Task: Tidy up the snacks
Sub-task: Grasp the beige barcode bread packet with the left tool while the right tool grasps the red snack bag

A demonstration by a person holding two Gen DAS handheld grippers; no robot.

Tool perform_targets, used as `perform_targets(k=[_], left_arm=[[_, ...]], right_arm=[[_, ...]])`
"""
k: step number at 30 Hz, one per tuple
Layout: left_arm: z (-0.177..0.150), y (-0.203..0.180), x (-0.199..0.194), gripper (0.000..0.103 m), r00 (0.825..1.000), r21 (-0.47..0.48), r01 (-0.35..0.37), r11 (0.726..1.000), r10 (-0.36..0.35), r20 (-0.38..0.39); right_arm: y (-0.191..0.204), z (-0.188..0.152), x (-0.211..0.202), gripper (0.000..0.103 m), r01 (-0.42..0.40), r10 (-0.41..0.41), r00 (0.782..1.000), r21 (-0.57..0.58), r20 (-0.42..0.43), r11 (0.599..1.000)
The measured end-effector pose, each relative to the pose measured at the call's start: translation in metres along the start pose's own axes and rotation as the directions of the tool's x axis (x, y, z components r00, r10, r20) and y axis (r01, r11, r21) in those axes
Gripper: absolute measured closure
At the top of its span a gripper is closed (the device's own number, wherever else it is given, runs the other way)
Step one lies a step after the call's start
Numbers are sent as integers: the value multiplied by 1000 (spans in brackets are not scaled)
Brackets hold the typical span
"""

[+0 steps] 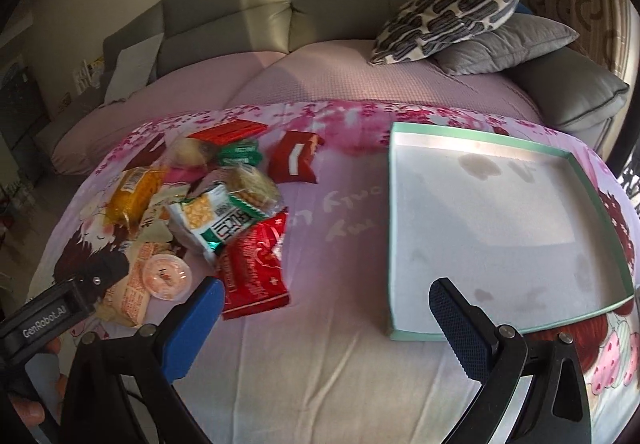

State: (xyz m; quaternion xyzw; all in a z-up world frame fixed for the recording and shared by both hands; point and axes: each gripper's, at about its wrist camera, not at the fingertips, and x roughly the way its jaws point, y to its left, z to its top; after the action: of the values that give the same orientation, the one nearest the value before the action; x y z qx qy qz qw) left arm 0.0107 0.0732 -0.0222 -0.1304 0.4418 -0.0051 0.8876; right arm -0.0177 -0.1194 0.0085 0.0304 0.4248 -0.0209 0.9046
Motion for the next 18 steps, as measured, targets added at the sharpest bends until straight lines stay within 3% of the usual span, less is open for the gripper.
perform_targets(k=[3, 7, 12, 18], left_arm=[[0, 8, 5, 3, 999, -36, 26, 999, -26, -21], [-1, 12, 18, 21, 997, -44, 29, 999, -32, -66], [-3, 14, 29, 31, 992, -64, 64, 996, -70, -102], [-7, 14, 38, 39, 991, -57, 40, 998, -47, -126]], right_arm=[[13, 2, 11, 0, -40, 40, 999, -12, 8, 999], [23, 4, 25, 2, -71, 71, 997, -9, -8, 997], [31, 3, 41, 15, -75, 74, 996, -25, -43, 997], [30, 0, 51, 34, -71, 69, 995, -28, -73, 997]])
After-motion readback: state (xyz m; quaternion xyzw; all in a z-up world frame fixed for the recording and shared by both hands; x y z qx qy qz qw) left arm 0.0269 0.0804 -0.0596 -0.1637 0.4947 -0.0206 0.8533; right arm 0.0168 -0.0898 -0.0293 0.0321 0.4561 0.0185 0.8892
